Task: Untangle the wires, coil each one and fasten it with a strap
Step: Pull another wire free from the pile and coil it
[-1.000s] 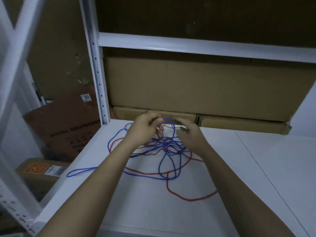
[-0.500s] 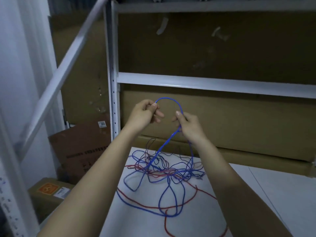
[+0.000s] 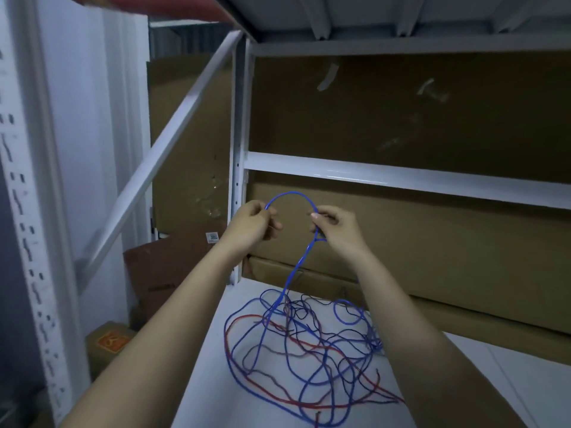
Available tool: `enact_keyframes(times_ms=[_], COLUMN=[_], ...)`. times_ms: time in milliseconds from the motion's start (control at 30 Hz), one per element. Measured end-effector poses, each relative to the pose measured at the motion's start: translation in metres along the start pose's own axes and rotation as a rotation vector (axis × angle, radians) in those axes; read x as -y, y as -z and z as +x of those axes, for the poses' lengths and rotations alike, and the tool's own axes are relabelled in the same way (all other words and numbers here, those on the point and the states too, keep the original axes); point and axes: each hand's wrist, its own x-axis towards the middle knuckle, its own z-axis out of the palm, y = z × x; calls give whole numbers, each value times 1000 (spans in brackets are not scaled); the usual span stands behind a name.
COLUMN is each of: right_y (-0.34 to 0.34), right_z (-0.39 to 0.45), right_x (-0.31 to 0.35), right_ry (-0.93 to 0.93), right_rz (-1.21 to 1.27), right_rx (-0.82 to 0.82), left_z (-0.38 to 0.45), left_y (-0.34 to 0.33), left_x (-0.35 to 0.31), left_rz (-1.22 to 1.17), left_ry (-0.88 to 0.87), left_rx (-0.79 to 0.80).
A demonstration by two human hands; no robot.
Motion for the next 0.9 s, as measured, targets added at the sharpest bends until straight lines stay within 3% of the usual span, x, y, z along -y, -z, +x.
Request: enact_keyframes(times_ms=[167,433,567,667,800,900], right_y=[-23,-33,-36,-38,-34,-31], right_z=[-5,-28,-25,-20,-18,-20], right_x=[-21,-48,-60,-60,-55,-54], right_ry=[7,-81,-135,-217,-244,-265], right_rz=[-78,-278,-262,-75,217,287], right_rx=[71,314,135,10,-78,-121], left_z=[6,22,17,6,-7,-12], left_y=[17,38,32,32,30,20], left_x=[20,43,47,54,69,86], left_rz=[102,-18,-96,-91,115,322], left_ry=[46,106,-6,-70,65,150], left_rx=[4,-95,113,417,830,808])
